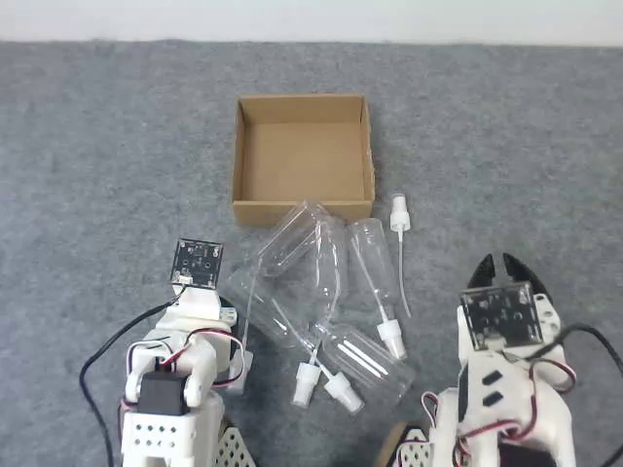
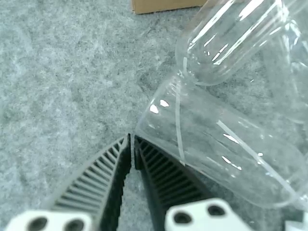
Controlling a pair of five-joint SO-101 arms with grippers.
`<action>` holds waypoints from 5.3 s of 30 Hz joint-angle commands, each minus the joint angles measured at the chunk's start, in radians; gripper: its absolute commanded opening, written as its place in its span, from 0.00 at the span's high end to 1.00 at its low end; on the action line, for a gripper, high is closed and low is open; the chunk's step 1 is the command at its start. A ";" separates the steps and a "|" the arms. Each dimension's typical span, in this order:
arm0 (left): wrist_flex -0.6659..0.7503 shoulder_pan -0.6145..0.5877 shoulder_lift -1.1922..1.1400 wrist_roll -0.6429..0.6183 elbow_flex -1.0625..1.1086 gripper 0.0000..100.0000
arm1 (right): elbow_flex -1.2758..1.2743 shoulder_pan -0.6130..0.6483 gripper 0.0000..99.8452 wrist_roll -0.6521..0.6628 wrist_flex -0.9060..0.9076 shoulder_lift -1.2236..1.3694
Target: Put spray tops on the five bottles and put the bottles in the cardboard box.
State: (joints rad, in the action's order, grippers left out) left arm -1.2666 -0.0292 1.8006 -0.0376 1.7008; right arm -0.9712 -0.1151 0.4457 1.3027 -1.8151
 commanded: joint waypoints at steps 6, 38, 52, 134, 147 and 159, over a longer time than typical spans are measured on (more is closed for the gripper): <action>0.003 -0.002 0.021 -0.002 -0.016 0.99 | 0.224 0.012 0.99 0.008 0.012 0.205; 0.003 -0.002 0.021 -0.002 -0.016 0.99 | 0.436 0.881 0.83 -0.245 0.397 0.774; 0.003 -0.002 0.021 -0.002 -0.016 0.99 | 0.106 0.920 0.83 -0.239 0.154 0.817; 0.003 -0.002 0.021 -0.002 -0.016 0.99 | -0.051 0.900 0.97 -0.149 -0.134 1.225; 0.003 -0.002 0.021 -0.002 -0.016 0.99 | 0.189 0.769 0.98 -0.112 0.128 1.225; 0.003 -0.002 0.021 -0.002 -0.016 0.99 | 0.239 0.489 0.98 0.025 0.145 1.225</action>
State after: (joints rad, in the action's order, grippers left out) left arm -1.2666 -0.0292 1.8006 -0.0376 1.7008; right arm -0.8071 0.4511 0.4227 1.4484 -0.5800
